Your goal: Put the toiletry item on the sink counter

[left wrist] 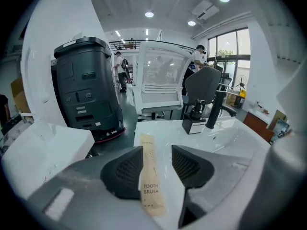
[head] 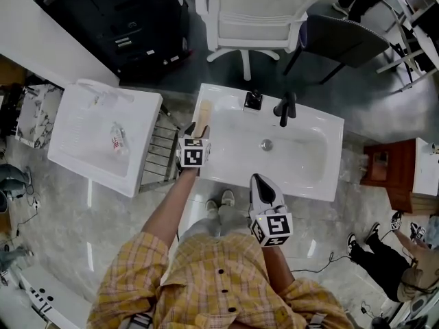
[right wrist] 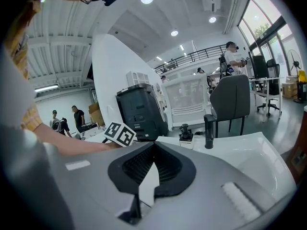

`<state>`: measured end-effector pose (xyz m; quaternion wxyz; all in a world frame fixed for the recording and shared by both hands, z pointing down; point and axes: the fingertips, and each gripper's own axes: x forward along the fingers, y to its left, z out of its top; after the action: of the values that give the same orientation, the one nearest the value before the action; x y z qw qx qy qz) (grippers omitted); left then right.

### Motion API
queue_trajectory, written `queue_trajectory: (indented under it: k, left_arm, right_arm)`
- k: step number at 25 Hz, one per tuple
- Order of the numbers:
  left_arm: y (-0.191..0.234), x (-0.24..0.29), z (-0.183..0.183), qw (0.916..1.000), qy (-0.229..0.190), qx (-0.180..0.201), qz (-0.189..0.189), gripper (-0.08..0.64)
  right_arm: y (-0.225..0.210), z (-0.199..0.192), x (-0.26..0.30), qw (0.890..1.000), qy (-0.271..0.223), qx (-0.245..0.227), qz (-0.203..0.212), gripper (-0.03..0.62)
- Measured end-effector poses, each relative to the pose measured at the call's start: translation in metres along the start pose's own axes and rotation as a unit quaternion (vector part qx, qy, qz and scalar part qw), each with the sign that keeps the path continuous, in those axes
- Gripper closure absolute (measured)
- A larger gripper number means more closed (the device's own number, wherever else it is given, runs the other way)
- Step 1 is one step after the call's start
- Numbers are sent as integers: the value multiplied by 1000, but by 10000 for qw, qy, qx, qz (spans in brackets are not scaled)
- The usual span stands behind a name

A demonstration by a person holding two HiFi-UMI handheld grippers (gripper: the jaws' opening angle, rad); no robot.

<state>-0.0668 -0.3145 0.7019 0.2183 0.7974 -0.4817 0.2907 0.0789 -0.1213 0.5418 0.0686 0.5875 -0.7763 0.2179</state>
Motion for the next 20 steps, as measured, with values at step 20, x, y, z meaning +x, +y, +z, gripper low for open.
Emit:
queue_trajectory:
  k: [20]
  left_arm:
    - [-23,-112,46,9934,-1126,-194,-33,460]
  right_arm:
    - [22,47,-18,9984,-537,-167,94,592]
